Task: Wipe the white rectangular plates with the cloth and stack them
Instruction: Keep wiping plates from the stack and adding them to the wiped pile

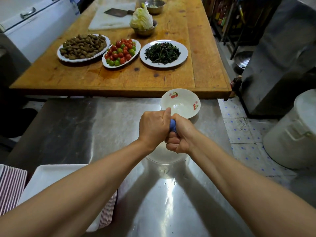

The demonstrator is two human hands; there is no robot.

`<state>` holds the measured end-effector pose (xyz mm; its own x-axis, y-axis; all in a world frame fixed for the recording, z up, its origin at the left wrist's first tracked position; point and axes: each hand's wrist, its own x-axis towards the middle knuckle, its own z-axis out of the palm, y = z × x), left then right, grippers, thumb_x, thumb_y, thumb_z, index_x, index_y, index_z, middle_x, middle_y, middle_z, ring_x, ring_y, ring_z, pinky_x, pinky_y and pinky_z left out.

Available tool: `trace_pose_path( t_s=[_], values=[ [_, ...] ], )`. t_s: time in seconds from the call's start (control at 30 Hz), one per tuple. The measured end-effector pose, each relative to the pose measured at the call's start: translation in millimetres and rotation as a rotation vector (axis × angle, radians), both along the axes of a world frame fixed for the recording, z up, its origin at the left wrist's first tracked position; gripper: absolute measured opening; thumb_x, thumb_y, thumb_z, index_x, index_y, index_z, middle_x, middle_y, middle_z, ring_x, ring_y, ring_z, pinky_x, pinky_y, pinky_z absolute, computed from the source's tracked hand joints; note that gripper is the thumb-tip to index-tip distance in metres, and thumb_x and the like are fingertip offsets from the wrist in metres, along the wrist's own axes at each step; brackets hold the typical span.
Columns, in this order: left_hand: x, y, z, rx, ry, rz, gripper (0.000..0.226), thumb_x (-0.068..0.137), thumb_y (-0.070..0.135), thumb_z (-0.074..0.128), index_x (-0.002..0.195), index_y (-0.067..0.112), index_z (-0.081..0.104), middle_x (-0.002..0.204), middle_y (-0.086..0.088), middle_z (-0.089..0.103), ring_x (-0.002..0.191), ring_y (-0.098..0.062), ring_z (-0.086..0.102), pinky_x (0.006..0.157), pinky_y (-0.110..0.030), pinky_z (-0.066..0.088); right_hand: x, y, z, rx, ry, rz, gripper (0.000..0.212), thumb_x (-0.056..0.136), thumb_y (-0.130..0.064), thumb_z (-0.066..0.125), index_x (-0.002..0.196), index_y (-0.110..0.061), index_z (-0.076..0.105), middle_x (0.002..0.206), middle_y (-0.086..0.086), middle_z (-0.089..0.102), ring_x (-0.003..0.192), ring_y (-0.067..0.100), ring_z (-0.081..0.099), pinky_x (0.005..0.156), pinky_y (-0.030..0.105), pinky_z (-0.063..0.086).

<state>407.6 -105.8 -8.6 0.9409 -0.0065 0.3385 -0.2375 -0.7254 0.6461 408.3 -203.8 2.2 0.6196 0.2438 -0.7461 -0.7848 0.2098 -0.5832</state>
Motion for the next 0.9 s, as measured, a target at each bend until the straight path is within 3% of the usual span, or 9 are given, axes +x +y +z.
trace_pose_path(
  t_s=[0.27, 0.4, 0.5, 0.6, 0.67, 0.77, 0.83, 0.9],
  values=[
    [0.2, 0.6, -13.4, 0.087, -0.067, -0.031, 0.053, 0.097, 0.028, 0.031, 0.066, 0.002, 0.066, 0.057, -0.011, 0.060, 0.050, -0.016, 0.049, 0.052, -0.025, 0.036, -3.9, 1.9, -8.5, 0.028, 0.046, -0.058, 0.038, 0.091, -0.031, 0.039, 0.057, -0.013, 0.041, 0.040, -0.001, 0.029, 0.030, 0.007, 0.023, 0.034, 0.011, 0.023],
    [3.3, -0.4, -15.6, 0.106, 0.145, -0.001, 0.050, 0.102, 0.031, 0.033, 0.066, 0.012, 0.061, 0.061, -0.002, 0.055, 0.059, -0.016, 0.050, 0.059, -0.026, 0.036, -6.4, 2.3, -7.8, -0.082, 0.004, -0.043, 0.041, 0.095, -0.031, 0.037, 0.060, -0.014, 0.048, 0.042, -0.001, 0.031, 0.034, 0.007, 0.025, 0.034, 0.014, 0.025],
    [7.9, 5.2, -8.3, 0.110, 0.410, 0.017, 0.047, 0.101, 0.037, 0.031, 0.064, 0.014, 0.050, 0.065, -0.005, 0.052, 0.060, -0.019, 0.047, 0.057, -0.029, 0.033, -12.2, -0.3, -1.0, -0.171, -0.113, 0.005, 0.023, 0.091, -0.020, 0.042, 0.074, -0.016, 0.057, 0.055, 0.002, 0.039, 0.049, 0.010, 0.037, 0.045, 0.022, 0.036],
    [7.6, 20.6, 2.2, -0.177, 0.584, 0.086, 0.049, 0.097, 0.043, 0.036, 0.061, 0.015, 0.053, 0.053, -0.007, 0.049, 0.048, -0.020, 0.045, 0.048, -0.027, 0.030, -15.9, -6.6, 12.5, -0.169, -0.216, -0.012, 0.013, 0.093, -0.017, 0.045, 0.101, -0.016, 0.056, 0.079, 0.007, 0.057, 0.070, 0.018, 0.059, 0.057, 0.028, 0.052],
    [4.2, 29.6, 10.8, -0.253, 0.615, 0.109, 0.047, 0.097, 0.042, 0.036, 0.062, 0.015, 0.053, 0.050, -0.009, 0.048, 0.045, -0.023, 0.046, 0.045, -0.026, 0.028, -17.0, -9.9, 20.8, -0.112, -0.256, -0.049, 0.012, 0.095, -0.017, 0.044, 0.101, -0.018, 0.053, 0.095, 0.009, 0.061, 0.080, 0.023, 0.065, 0.064, 0.032, 0.056],
    [-4.0, 35.1, 20.1, -0.215, 0.644, 0.122, 0.046, 0.098, 0.039, 0.035, 0.069, 0.008, 0.054, 0.052, -0.009, 0.046, 0.047, -0.025, 0.045, 0.045, -0.027, 0.027, -22.0, -11.1, 19.4, -0.418, -0.312, 0.170, 0.029, 0.097, -0.008, 0.038, 0.121, -0.015, 0.052, 0.118, 0.018, 0.056, 0.103, 0.033, 0.060, 0.082, 0.041, 0.053],
    [-9.5, 35.5, 25.0, -0.211, 0.641, 0.125, 0.044, 0.098, 0.038, 0.036, 0.072, 0.007, 0.052, 0.054, -0.009, 0.045, 0.050, -0.026, 0.046, 0.045, -0.027, 0.027, -25.3, -12.3, 19.1, -0.521, -0.348, 0.193, 0.038, 0.096, -0.002, 0.036, 0.130, -0.016, 0.047, 0.123, 0.016, 0.050, 0.105, 0.031, 0.057, 0.080, 0.040, 0.054],
    [-18.0, 32.7, 30.0, -0.204, 0.637, 0.118, 0.037, 0.098, 0.037, 0.038, 0.074, 0.011, 0.048, 0.059, -0.006, 0.047, 0.052, -0.021, 0.047, 0.044, -0.026, 0.028, -28.2, -12.1, 21.9, -0.362, -0.305, 0.130, 0.022, 0.097, -0.013, 0.042, 0.115, -0.023, 0.050, 0.116, 0.009, 0.051, 0.096, 0.025, 0.060, 0.070, 0.035, 0.053]
  ],
)
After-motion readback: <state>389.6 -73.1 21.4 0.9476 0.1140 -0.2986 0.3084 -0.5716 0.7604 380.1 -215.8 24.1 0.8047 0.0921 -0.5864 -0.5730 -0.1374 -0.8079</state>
